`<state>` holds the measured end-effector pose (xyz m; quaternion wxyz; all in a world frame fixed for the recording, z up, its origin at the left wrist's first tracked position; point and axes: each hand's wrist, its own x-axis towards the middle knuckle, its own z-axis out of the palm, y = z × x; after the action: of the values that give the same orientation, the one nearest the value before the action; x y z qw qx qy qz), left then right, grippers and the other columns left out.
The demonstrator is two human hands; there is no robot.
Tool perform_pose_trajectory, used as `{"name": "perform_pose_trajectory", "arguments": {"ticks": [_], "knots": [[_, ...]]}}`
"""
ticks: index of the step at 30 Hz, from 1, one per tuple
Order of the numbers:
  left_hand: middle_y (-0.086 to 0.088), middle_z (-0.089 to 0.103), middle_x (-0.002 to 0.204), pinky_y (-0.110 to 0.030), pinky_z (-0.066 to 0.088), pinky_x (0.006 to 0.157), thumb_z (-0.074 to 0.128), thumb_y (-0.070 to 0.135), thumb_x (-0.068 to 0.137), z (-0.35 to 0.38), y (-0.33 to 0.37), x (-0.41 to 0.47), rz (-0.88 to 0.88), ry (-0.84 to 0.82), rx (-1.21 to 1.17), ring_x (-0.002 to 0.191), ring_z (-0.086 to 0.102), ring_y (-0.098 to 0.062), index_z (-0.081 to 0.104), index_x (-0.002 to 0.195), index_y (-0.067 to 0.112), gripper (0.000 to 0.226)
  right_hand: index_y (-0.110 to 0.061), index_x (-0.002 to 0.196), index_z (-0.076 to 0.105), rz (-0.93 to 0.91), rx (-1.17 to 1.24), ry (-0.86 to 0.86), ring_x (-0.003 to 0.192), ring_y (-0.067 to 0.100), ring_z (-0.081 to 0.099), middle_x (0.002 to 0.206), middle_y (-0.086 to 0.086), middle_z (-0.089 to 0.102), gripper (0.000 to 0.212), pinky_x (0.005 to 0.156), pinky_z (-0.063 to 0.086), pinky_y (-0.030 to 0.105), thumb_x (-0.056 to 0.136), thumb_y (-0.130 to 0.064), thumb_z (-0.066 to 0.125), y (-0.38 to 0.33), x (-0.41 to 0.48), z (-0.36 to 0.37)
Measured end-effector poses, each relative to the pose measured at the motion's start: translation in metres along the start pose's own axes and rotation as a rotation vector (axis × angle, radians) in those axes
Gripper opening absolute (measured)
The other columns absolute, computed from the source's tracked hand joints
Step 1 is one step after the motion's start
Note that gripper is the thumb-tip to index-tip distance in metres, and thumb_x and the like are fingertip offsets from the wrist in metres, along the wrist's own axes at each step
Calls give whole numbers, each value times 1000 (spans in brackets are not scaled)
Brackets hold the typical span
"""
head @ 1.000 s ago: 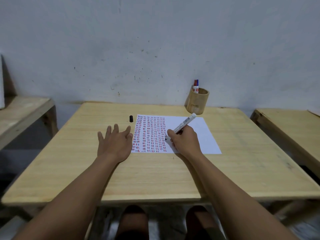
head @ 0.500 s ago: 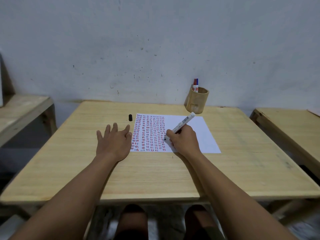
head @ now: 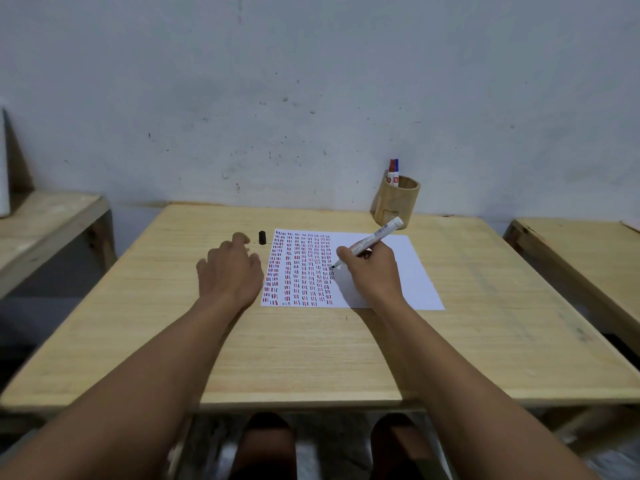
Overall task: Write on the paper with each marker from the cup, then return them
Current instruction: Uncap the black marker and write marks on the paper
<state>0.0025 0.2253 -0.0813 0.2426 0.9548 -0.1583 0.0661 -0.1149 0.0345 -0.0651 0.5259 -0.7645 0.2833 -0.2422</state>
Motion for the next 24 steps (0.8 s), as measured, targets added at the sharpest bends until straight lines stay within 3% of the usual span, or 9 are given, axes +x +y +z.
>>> {"name": "perform_pose_trajectory", "arguments": {"ticks": [3,5,7,11,13,15,18,21,24], "knots": [[-10,57,136,-45,44,94,47,28,101,-3,6,18,58,-24,-94,124,53,-34,34,151,22,52,-8,94,66,41,129,-45,52,13,56,73,1,66,23,58,48,31,88,-29,75,-6,4,3],[-10,55,134,-41,45,89,46,27,102,-2,8,33,100,-59,-78,123,53,-33,25,156,27,58,-4,98,68,100,241,-67,50,12,54,70,3,62,21,54,49,27,91,-24,72,-10,6,5],[-10,56,131,-38,44,86,44,27,103,1,7,45,157,-81,-15,121,55,-32,28,156,29,55,-2,97,69,171,353,-90,52,12,54,69,3,60,17,51,50,23,94,-18,65,-16,8,6],[-8,68,127,-38,51,89,50,21,102,5,2,56,192,-58,5,117,62,-32,60,138,22,37,0,87,69,240,447,-110,52,13,54,66,5,58,16,48,50,22,93,-12,59,-23,13,6],[-8,74,118,-36,53,83,55,13,99,6,-2,56,189,-17,5,108,67,-32,69,127,18,31,0,88,69,242,465,-117,55,14,55,68,7,59,15,49,51,22,93,-11,60,-23,14,6],[-6,76,108,-32,51,75,56,6,95,4,-2,55,179,13,2,97,69,-28,72,117,16,29,0,91,70,244,488,-128,57,14,55,72,8,60,14,51,51,22,93,-11,62,-22,15,7],[0,76,101,-31,51,71,58,12,97,-6,8,47,144,75,-73,90,69,-24,72,108,15,18,-2,91,71,259,508,-133,59,13,56,72,6,61,12,53,52,23,93,-13,65,-22,14,6],[9,72,90,-27,47,64,61,17,97,-16,26,37,100,68,-295,78,65,-13,69,93,19,10,-3,91,72,282,542,-130,59,11,57,69,4,61,12,55,54,22,92,-14,69,-27,12,5],[8,72,88,-24,45,69,64,18,94,-22,43,27,157,10,-462,84,65,-14,72,87,19,10,-1,93,71,304,635,-110,57,11,58,67,5,61,10,55,56,22,91,-11,70,-33,8,2]]}}
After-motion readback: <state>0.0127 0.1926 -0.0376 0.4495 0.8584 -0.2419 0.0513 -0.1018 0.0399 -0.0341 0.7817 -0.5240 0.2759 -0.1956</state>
